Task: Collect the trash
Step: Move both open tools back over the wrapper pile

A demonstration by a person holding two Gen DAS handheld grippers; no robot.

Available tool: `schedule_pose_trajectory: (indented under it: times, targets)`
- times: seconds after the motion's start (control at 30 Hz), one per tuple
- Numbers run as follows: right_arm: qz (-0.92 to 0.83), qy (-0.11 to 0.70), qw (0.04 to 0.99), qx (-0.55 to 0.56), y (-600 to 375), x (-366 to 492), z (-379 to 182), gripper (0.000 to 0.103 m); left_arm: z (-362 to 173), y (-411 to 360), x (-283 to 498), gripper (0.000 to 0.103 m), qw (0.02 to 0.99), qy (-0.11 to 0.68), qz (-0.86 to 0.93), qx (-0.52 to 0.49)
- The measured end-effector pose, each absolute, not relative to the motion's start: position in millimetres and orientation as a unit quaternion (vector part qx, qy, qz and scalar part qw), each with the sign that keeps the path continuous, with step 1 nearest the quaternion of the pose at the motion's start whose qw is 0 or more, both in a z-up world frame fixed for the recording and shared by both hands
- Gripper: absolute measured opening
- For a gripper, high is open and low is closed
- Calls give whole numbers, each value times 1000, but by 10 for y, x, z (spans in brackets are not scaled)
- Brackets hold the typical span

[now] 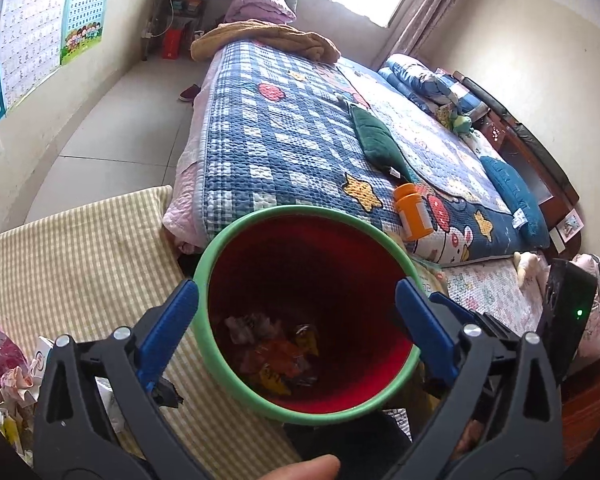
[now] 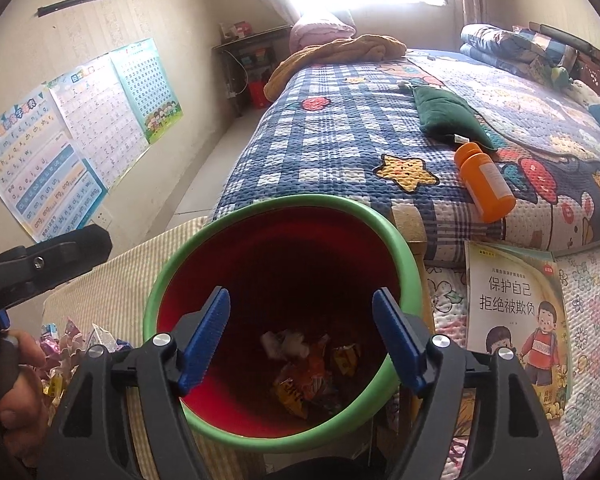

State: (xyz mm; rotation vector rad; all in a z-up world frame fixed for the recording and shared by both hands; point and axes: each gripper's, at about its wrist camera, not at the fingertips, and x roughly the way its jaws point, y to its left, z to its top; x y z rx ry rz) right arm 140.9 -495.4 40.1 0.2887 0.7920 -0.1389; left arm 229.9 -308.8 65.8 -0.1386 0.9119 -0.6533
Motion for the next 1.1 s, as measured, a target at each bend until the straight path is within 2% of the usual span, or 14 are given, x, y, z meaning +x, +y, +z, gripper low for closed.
schedule_pose_trajectory:
  times: [0.13,0.37,1.1]
  targets:
    - [-69,380,912,138,-4886,1342,466,83,710,-2927,2230,97,849,430,-300,-64]
    - [-55,376,916,129,-4624,1218,566,91,735,-2616,1975,97,854,431,-285,-55]
    - [46,405,912,56,-3128,1037,482,93,469,-858,1233,97,881,438,-155,-85]
